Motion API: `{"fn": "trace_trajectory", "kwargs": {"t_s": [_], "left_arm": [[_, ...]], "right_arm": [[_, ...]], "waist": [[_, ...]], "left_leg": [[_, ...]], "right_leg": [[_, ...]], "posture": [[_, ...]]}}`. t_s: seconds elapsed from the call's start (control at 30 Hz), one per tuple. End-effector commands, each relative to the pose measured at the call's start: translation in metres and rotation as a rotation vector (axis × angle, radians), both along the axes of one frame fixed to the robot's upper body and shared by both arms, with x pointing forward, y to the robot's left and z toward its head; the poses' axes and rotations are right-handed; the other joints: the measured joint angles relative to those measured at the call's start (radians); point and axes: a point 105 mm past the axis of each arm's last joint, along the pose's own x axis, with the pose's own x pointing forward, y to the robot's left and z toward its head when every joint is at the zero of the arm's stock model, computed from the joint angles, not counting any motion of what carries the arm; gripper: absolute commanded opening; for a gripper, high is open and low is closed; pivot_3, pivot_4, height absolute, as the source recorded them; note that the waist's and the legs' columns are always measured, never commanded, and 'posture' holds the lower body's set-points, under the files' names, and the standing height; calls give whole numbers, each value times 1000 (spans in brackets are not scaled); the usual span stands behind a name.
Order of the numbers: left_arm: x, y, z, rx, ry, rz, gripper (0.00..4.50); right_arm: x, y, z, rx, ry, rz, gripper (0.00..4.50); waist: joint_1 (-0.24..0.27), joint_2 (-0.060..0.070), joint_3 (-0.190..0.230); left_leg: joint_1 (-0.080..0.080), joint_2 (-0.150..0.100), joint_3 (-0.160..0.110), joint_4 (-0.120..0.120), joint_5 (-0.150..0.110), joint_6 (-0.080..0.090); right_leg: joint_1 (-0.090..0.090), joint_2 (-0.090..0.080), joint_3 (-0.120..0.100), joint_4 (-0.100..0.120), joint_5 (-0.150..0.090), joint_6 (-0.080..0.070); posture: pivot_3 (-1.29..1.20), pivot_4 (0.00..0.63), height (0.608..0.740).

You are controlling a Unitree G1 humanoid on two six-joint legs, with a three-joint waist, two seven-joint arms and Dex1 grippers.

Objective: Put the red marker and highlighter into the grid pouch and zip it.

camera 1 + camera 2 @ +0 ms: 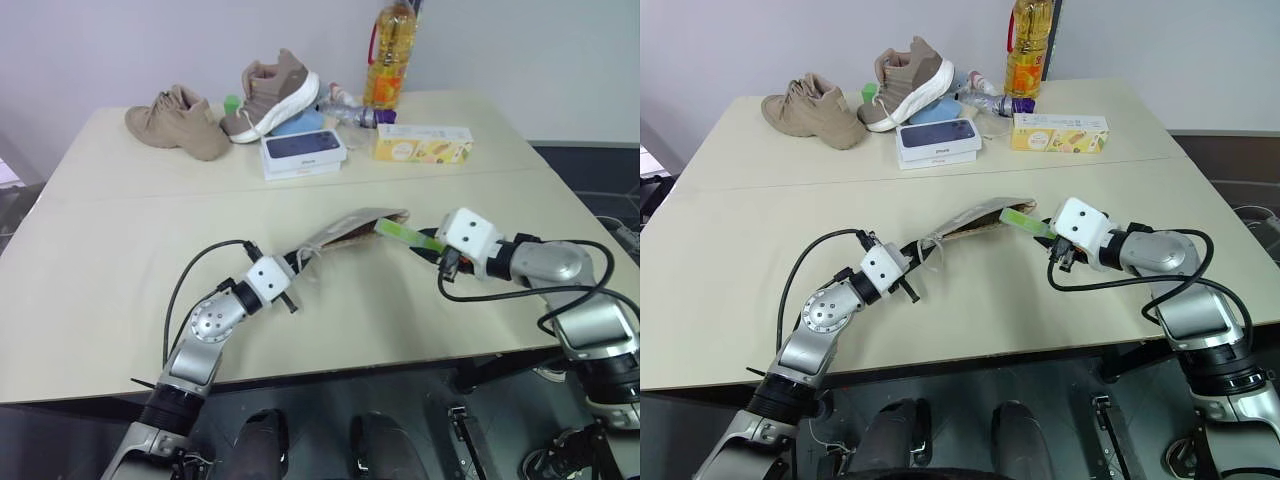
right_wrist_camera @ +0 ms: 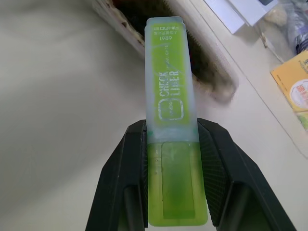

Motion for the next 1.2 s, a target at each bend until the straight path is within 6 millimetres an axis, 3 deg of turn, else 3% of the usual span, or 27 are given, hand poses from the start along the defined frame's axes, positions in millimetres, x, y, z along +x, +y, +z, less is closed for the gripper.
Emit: {"fn": "trace_trajectory", "kwargs": {"t_s": [0.03, 0.33, 0.47, 0.63, 0.7, 0.83, 0.9, 1.03, 1.2], "left_arm": [[-7, -7, 14, -8, -63, -56, 0], [-25, -27, 9, 63, -53, -226, 0], [-26, -29, 9, 66, -47, -240, 0], [-19, -22, 11, 35, -27, -185, 0], [-14, -19, 12, -4, -7, -146, 0], [-5, -16, 15, -68, 23, -81, 0], [1, -16, 19, -124, 35, -44, 0], [7, -17, 26, -195, 39, -9, 0], [12, -22, 30, -218, 30, 18, 0]], "right_arm": [[1, 3, 17, -119, -90, 60, 891], [-15, 53, 20, -404, -226, 411, 891], [-12, 54, 15, -426, -214, 426, 891], [-4, 44, 26, -385, -245, 355, 3404], [-3, 40, 42, -261, -245, 303, 4360], [-9, 32, 74, 28, -199, 228, 4360], [-18, 29, 79, 173, -107, 217, 4360], [-40, 38, 66, 357, 60, 245, 4360], [-40, 67, 30, 476, 181, 177, 4360]], "waist": [[1, 0, 0], [-1, 0, 0], [2, 0, 0], [1, 0, 0], [0, 0, 0], [2, 0, 0], [4, 0, 0], [14, -1, 0], [16, -1, 0]], "left_leg": [[0, 0, 0, 0, 0, 0], [0, 0, 0, 0, 0, 0], [0, 0, 0, 0, 0, 0], [0, 0, 1, 1, 0, 0], [0, 0, 1, 1, 0, 0], [0, 0, 0, 1, 0, 0], [0, 0, 0, 1, 0, 0], [0, 0, -1, 1, 0, 0], [1, 0, -2, 1, 0, 0]], "right_leg": [[0, 0, 0, 0, 0, 0], [0, 0, 0, 0, 0, 0], [0, 0, 0, 0, 0, 0], [0, -1, 0, 0, 0, 0], [0, -1, 0, 0, 0, 0], [1, 0, 0, 0, 0, 0], [1, 0, 0, 0, 0, 0], [2, -1, -1, -1, 0, 0], [2, 0, -1, 0, 0, 0]], "posture": [[0, 150, 736], [0, 150, 736], [0, 150, 736], [0, 150, 736], [0, 150, 736], [0, 150, 736], [0, 150, 736], [0, 150, 736], [0, 150, 736]]}}
